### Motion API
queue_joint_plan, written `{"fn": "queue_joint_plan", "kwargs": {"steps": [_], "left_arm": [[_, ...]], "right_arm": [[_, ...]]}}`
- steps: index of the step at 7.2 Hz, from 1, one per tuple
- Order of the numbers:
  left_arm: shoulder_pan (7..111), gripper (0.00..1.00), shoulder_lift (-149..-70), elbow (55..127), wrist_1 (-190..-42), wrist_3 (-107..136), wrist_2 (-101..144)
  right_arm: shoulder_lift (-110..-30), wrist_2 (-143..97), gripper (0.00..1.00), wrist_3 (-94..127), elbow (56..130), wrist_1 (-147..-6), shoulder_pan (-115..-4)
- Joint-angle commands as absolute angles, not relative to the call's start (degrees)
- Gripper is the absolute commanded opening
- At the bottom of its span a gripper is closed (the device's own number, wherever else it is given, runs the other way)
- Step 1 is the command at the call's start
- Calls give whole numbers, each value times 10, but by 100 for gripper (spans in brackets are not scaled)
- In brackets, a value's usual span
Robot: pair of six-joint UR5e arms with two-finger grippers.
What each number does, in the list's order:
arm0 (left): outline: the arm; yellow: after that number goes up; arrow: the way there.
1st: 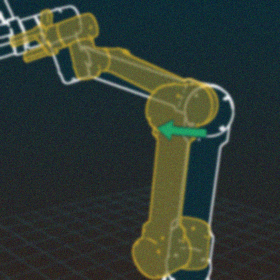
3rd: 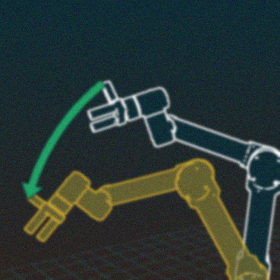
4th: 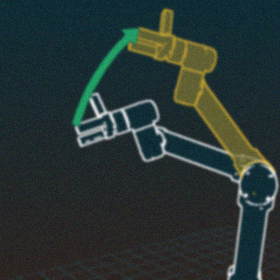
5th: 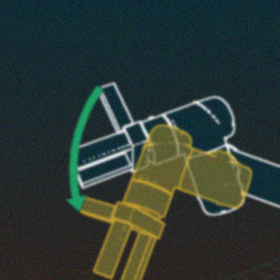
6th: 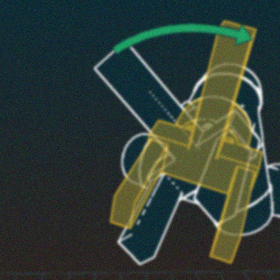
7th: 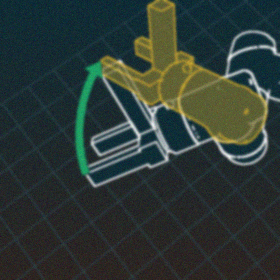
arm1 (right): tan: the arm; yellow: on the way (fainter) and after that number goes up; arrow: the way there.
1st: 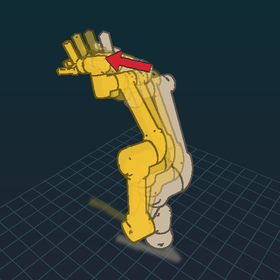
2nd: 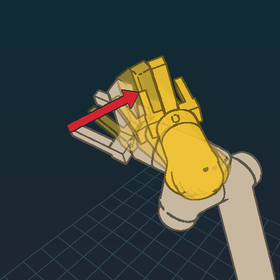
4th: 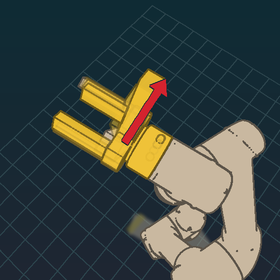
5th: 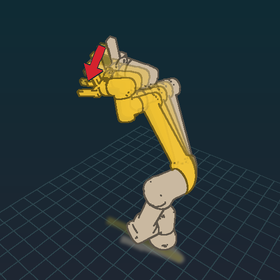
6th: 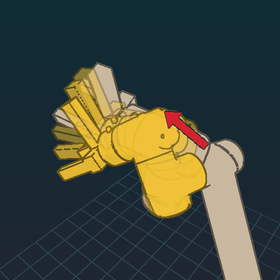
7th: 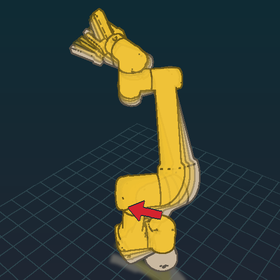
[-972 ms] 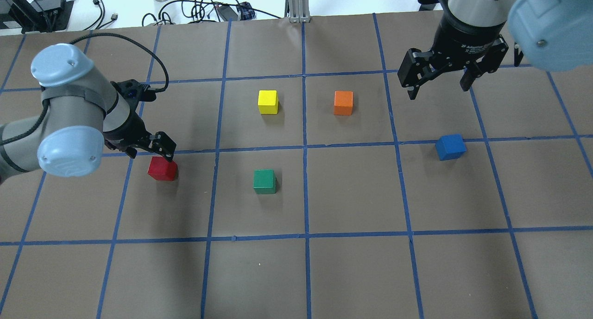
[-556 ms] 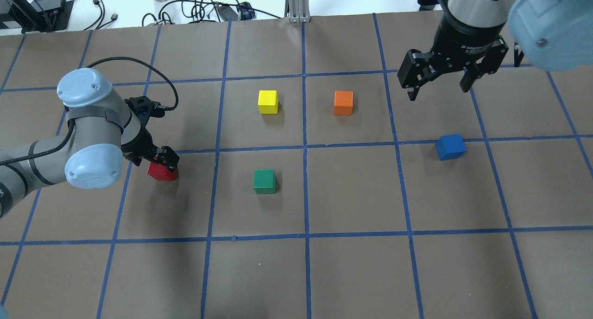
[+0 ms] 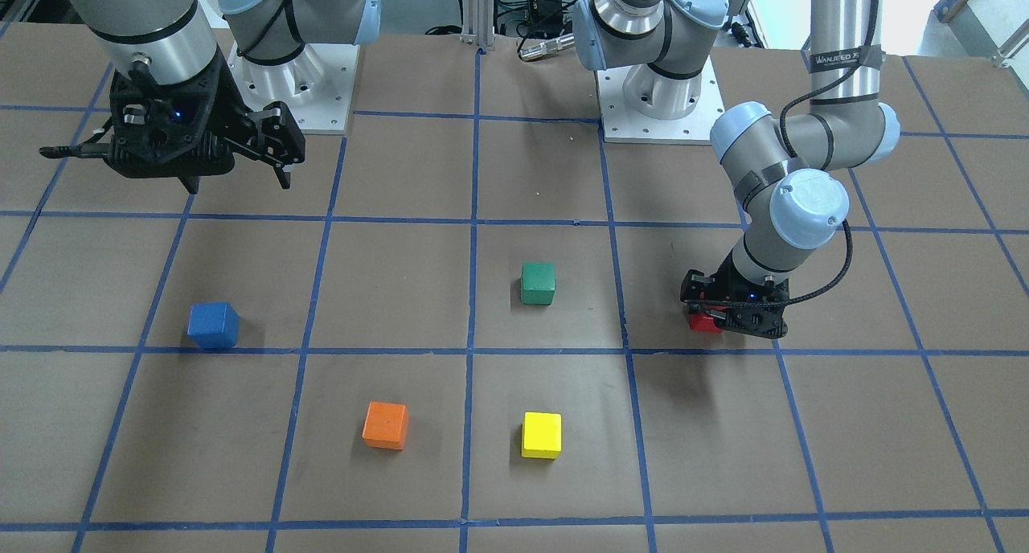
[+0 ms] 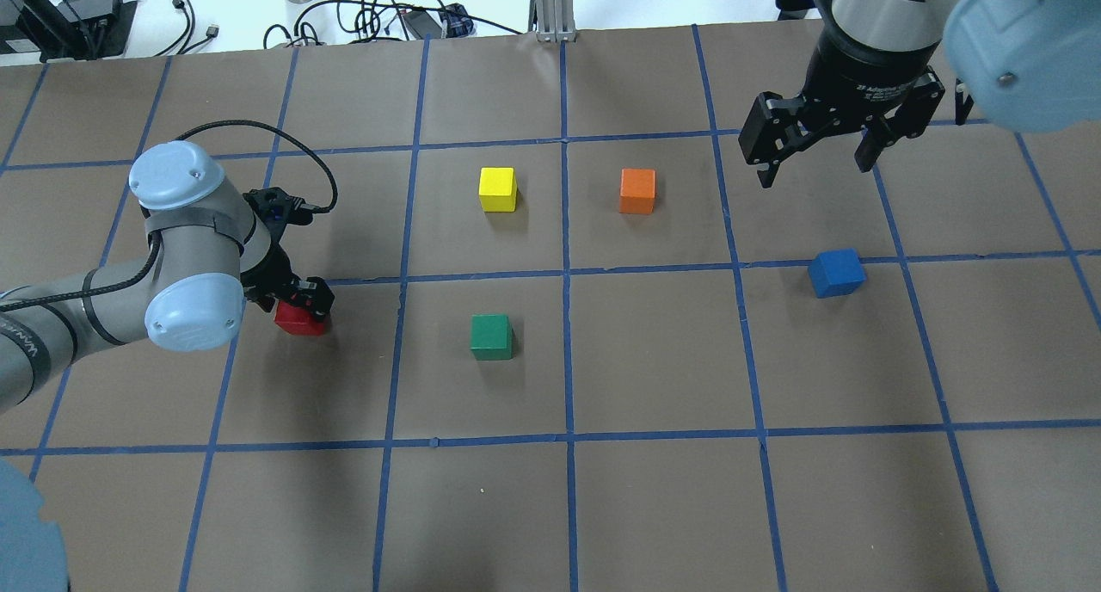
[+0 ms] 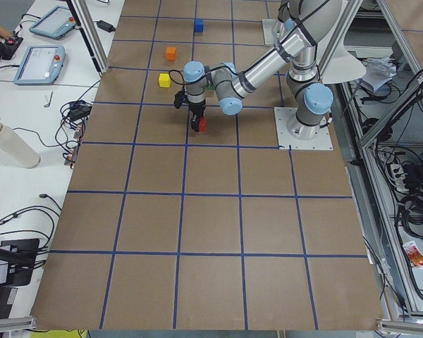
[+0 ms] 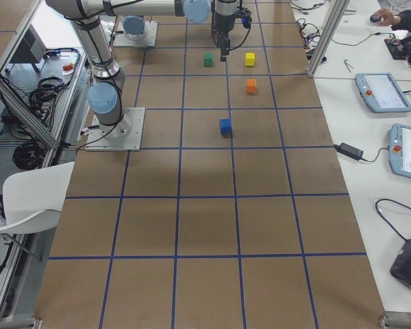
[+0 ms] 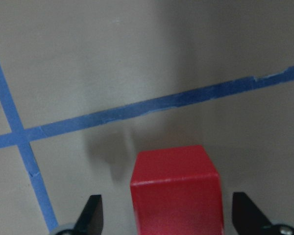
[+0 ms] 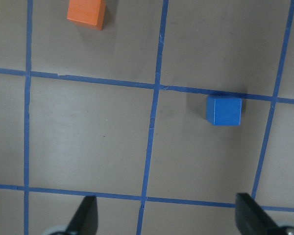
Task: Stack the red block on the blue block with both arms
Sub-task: 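Lift the red cube with the left gripper and carry it toward the table center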
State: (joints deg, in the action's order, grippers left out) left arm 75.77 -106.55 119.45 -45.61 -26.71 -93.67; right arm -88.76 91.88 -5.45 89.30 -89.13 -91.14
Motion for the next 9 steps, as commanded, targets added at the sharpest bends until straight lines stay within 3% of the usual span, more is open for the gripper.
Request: {"fn": "queue_joint_plan", "kwargs": {"steps": [1, 2, 5, 9], "left_arm": [[758, 8, -1061, 1189, -454, -269, -939], [763, 0, -1052, 1182, -458, -268, -936], [811, 0, -1040, 1095, -564, -226, -895], [959, 0, -1068, 967, -651, 57, -866]], "right_arm": [[-888, 920, 100, -54, 893, -891, -911], [-887, 921, 100, -54, 893, -891, -911], [-888, 919, 100, -54, 893, -892, -911], [-888, 921, 100, -54, 893, -892, -911]]}}
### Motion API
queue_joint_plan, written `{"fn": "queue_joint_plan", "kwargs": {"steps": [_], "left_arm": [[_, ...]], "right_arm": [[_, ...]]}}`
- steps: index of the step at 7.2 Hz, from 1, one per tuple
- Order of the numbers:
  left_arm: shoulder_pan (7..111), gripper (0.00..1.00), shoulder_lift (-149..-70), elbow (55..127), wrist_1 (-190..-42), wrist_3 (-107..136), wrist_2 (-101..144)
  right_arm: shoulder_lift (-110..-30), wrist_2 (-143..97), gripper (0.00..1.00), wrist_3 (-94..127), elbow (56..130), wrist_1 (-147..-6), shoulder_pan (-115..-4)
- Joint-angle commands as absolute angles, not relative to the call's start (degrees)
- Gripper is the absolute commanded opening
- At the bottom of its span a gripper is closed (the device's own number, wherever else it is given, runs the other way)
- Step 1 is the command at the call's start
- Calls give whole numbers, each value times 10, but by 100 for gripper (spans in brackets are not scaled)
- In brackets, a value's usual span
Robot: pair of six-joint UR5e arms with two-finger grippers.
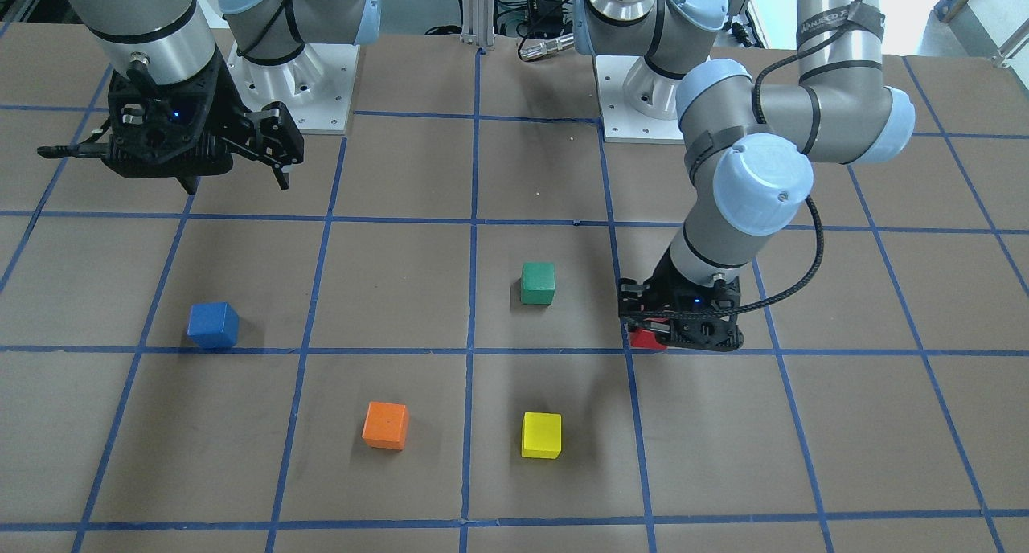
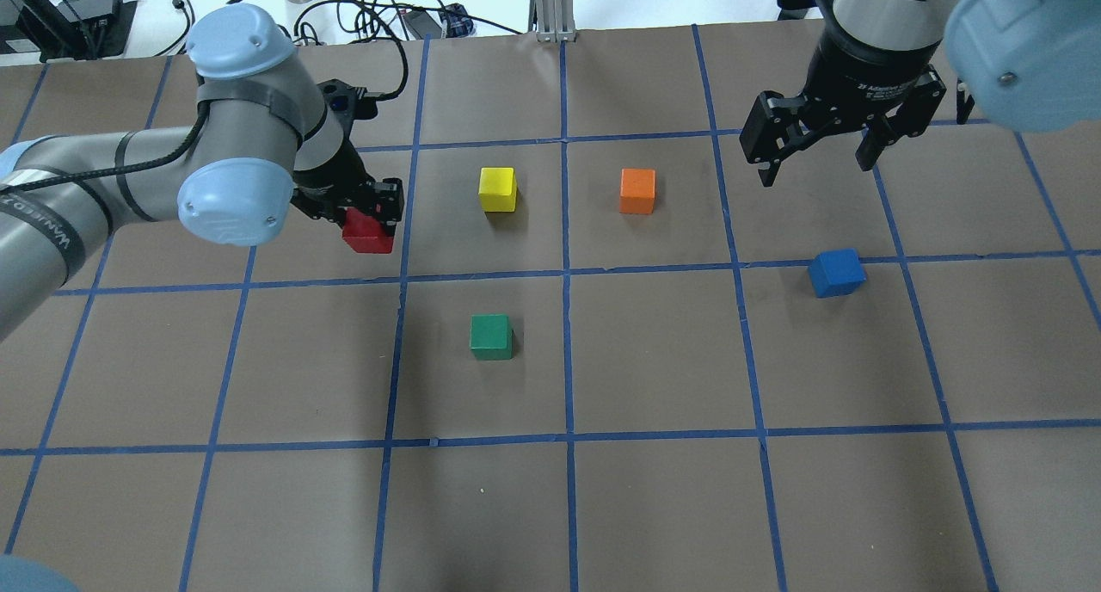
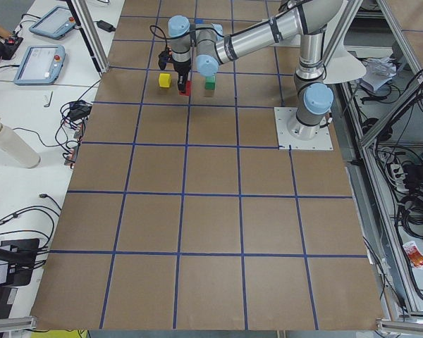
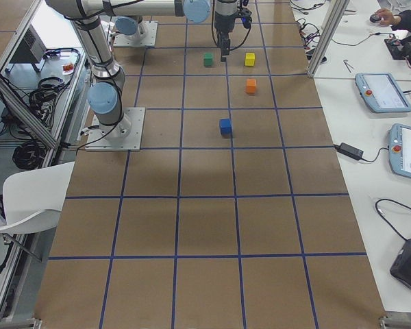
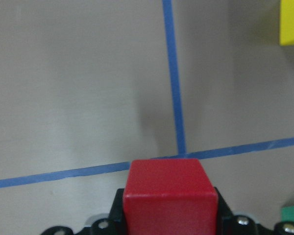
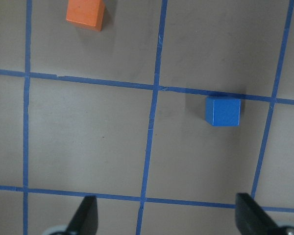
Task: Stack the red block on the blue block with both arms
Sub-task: 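Lift the red cube with the left gripper and carry it toward the table center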
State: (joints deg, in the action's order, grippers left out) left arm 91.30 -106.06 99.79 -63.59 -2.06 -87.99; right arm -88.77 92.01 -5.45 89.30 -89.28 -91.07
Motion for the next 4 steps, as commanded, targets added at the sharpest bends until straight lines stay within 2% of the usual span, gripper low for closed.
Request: {"fn": "queue_joint_plan", "kwargs": {"steps": [1, 4], "left_arm": [[1000, 0, -1078, 945, -646, 114, -866], [1085, 0, -1145, 899, -636, 230, -866]], "right_arm": [[-887, 922, 100, -54, 893, -892, -911], [-888, 925, 100, -55, 893, -892, -911]]}}
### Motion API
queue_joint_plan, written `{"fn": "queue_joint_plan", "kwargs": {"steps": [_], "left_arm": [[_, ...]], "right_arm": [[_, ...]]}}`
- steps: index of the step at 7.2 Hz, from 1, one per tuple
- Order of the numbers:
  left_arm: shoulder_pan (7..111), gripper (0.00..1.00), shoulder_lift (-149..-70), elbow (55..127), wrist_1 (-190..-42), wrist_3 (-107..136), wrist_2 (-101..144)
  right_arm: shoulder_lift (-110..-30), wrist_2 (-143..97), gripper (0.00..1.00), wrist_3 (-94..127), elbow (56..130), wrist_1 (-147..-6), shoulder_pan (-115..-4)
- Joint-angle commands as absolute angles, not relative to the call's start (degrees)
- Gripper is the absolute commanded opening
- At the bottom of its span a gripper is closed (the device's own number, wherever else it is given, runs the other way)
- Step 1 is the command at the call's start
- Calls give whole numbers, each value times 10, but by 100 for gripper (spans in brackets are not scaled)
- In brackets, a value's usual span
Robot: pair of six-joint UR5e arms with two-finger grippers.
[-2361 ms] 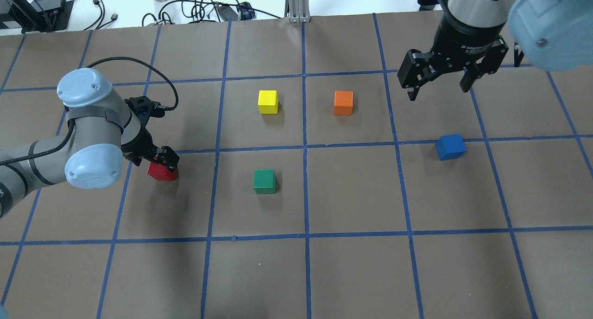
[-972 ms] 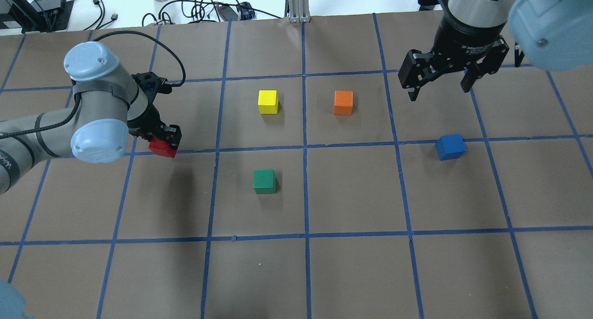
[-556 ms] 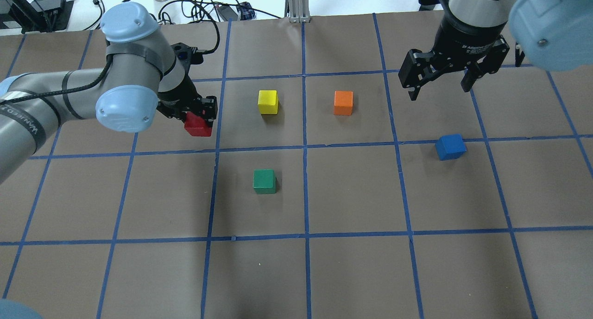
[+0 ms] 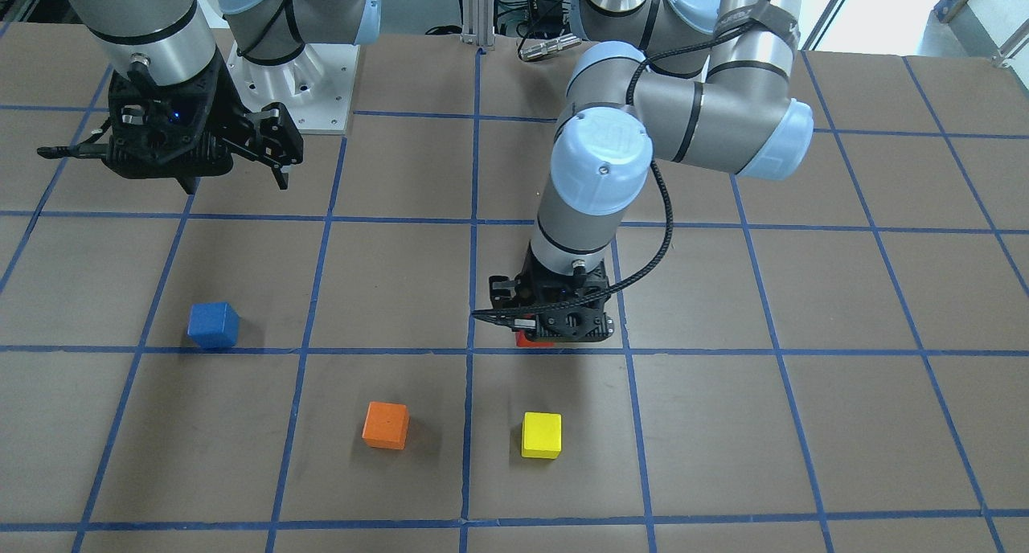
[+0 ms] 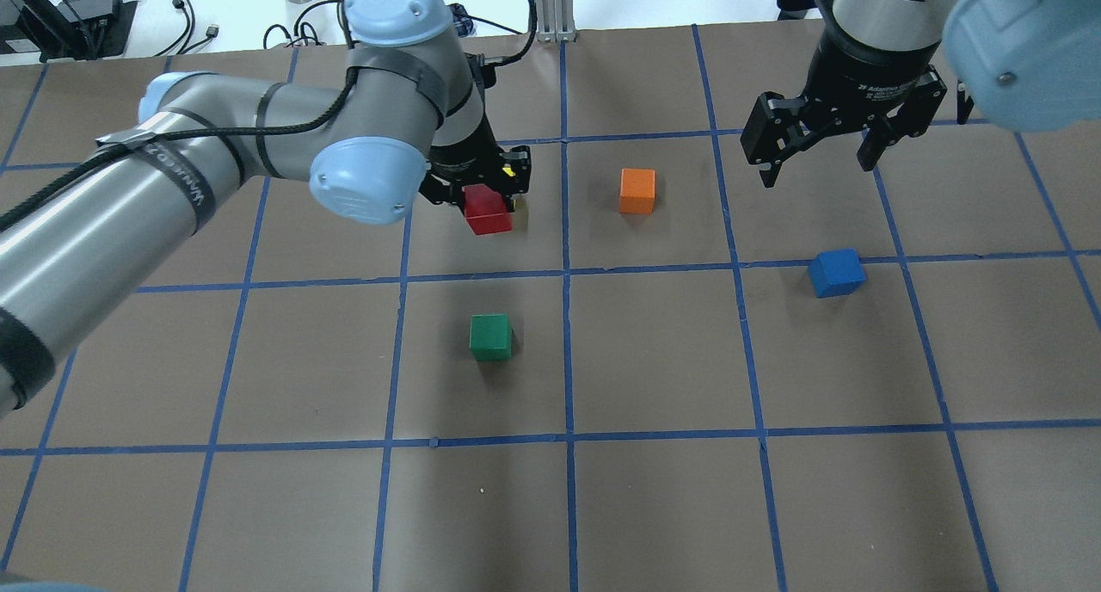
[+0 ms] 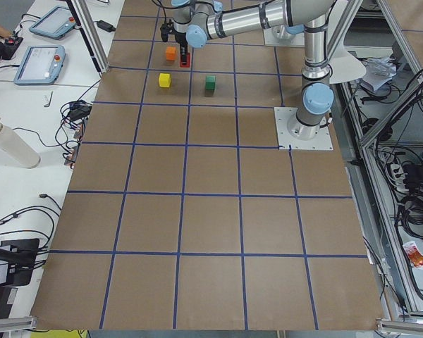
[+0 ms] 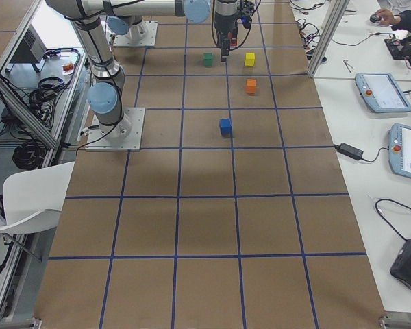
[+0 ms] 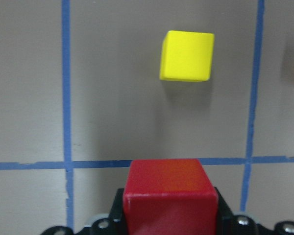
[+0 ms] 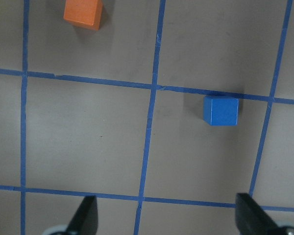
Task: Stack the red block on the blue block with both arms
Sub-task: 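Lift the red cube with the left gripper and carry it toward the table center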
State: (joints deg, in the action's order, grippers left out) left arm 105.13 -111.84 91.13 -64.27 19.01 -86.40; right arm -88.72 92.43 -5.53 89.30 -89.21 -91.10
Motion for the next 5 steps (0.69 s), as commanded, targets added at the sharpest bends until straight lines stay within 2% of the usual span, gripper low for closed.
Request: {"fn": "queue_joint_plan", "kwargs": {"steps": [1, 4, 5], "left_arm": [[1096, 0, -1163, 899, -622, 238, -865], [1120, 0, -1203, 909, -582, 246, -869], [1119, 18, -1213, 918, -580, 243, -872]], "right_arm": [[-887, 926, 100, -55, 893, -892, -911], [-887, 927, 100, -57, 893, -892, -910], [-887, 926, 100, -59, 893, -891, -911]]}}
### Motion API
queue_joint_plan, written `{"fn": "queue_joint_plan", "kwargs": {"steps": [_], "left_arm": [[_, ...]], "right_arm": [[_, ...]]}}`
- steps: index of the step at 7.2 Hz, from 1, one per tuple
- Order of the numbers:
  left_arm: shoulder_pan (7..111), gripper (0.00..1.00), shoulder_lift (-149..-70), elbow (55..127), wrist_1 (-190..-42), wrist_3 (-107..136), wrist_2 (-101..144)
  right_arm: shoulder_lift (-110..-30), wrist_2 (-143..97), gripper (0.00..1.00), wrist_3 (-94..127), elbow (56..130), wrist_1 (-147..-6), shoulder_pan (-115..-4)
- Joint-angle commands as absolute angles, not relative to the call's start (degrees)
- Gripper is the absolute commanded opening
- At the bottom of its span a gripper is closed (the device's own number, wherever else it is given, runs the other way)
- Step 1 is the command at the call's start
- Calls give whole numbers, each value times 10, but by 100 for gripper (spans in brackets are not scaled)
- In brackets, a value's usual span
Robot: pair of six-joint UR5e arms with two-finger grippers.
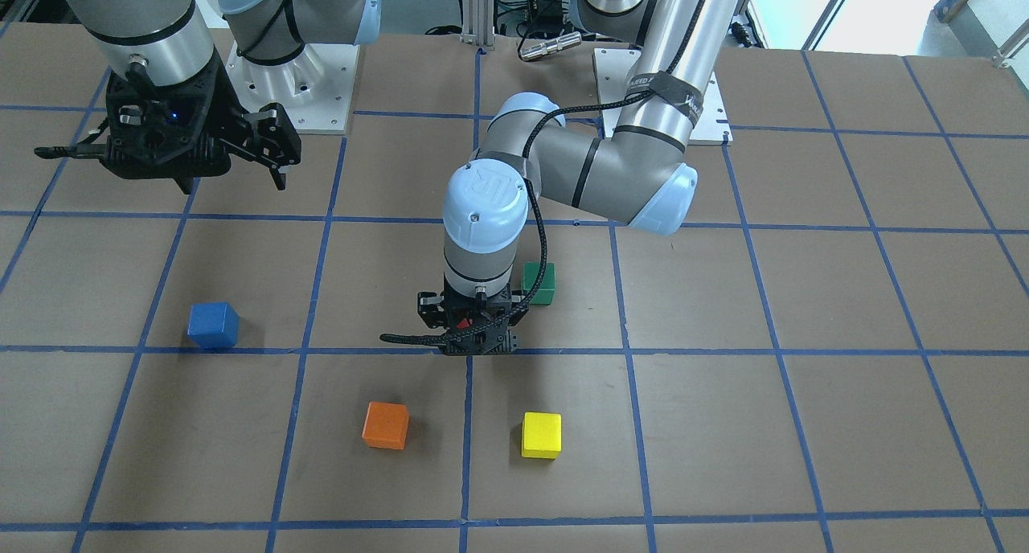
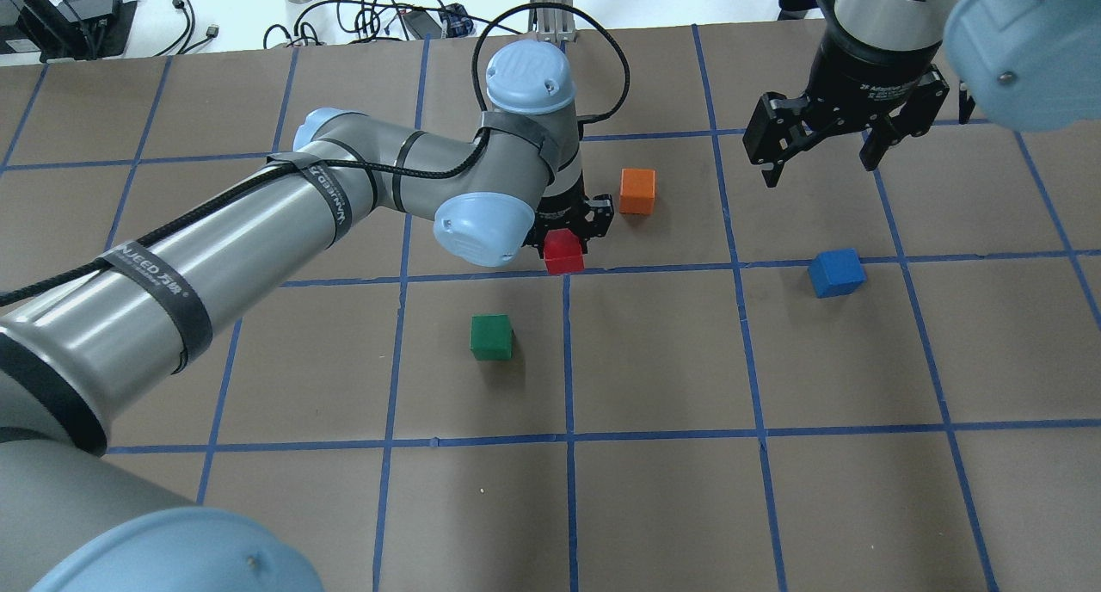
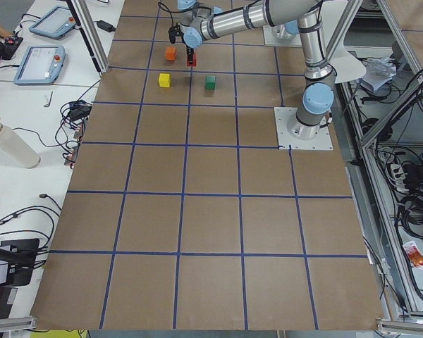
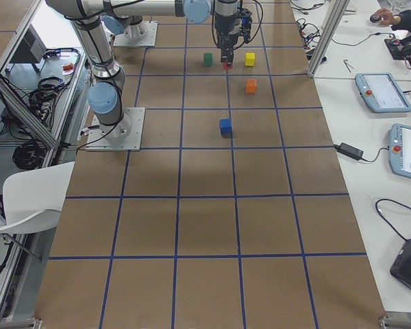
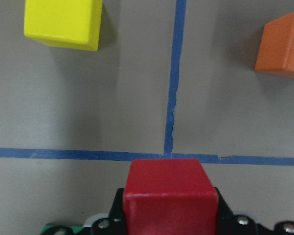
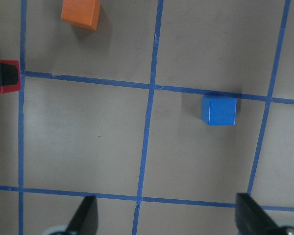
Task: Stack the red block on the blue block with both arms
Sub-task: 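Lower the red cube and open the left gripper to release it, then raise the left gripper away while the right gripper moves over the red cube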
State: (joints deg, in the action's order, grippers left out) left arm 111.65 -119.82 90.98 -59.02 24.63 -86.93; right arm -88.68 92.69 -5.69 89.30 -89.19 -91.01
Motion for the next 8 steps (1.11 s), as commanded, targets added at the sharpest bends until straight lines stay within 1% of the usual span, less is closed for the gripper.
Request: {"fn": "queue_joint_plan", "kwargs": {"steps": [1, 2, 4, 5, 6, 7, 8], "left_arm": [[1119, 71, -1218, 929, -572, 243, -874], [1119, 100, -1221, 929, -544, 241, -875], [1086, 100, -1189, 922, -547, 224, -872], [1055, 100, -1167, 912, -590, 200, -868], [1024, 100, -1136, 893, -679, 107, -876], [986, 100, -1102, 868, -757, 41, -897], [942, 100, -1068, 840, -800, 11, -896]], "right_arm": [[-886, 926, 100, -60, 893, -892, -911], [-884, 927, 100, -62, 893, -892, -909], [-882, 919, 100, -60, 903, -896, -909], [-882, 918, 100, -55, 910, -903, -909], [-877, 917, 100, -55, 911, -904, -909], [-864, 916, 100, -55, 909, -904, -910], [-850, 906, 100, -54, 908, -929, -916]]}}
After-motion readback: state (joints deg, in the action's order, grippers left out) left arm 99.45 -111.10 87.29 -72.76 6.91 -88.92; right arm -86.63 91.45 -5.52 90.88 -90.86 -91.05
